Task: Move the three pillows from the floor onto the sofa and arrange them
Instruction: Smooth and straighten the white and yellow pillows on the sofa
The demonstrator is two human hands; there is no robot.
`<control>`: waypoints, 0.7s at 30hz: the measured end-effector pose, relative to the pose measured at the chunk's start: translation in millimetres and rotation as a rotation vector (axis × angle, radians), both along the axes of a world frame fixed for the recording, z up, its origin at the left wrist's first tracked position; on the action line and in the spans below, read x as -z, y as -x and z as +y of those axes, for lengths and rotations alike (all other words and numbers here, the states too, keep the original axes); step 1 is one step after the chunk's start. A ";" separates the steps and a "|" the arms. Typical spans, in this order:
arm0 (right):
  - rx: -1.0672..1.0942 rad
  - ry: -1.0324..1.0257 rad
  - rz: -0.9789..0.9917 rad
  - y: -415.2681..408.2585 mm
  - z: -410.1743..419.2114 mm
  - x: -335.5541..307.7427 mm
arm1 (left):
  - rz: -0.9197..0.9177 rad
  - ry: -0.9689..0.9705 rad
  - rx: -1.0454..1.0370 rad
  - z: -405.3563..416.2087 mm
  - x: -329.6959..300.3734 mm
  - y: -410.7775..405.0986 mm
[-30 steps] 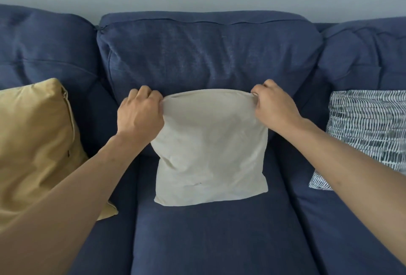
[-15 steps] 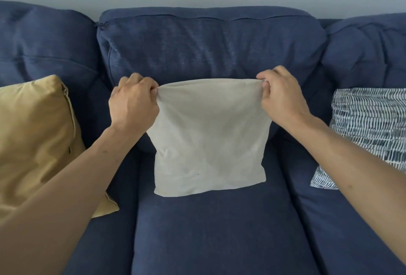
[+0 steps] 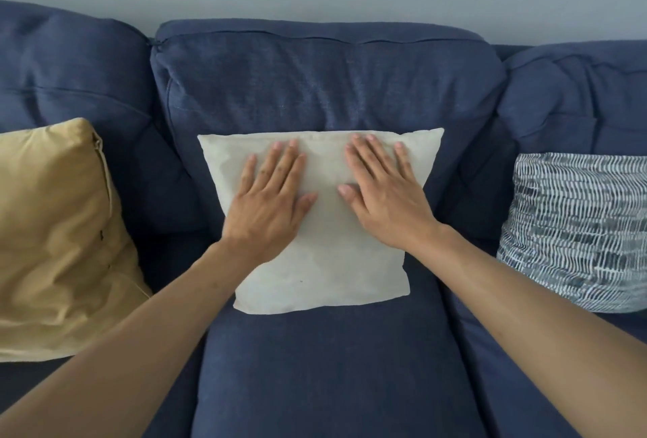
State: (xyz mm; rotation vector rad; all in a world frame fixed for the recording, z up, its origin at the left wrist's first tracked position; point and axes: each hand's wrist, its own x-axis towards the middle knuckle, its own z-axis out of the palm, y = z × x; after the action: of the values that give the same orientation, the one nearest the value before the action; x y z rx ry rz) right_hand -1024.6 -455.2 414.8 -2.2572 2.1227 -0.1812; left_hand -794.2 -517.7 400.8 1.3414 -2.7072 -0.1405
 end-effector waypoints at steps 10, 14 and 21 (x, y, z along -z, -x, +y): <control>0.352 -0.106 -0.003 26.9 14.7 -45.3 | -0.126 -0.122 -0.339 -3.9 -34.1 -72.5; 0.235 -0.077 -0.019 -14.6 21.2 -55.9 | -0.071 -0.097 -0.374 8.7 -51.2 -100.7; 0.133 -0.111 -0.024 -116.5 16.5 -55.6 | -0.015 -0.040 -0.390 31.8 -68.8 -177.8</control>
State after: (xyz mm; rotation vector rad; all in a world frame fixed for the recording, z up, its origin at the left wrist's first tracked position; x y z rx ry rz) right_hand -908.0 -438.7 470.4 -2.0453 2.2131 -0.0913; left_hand -616.4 -485.9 469.6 1.8530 -2.4057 -0.1478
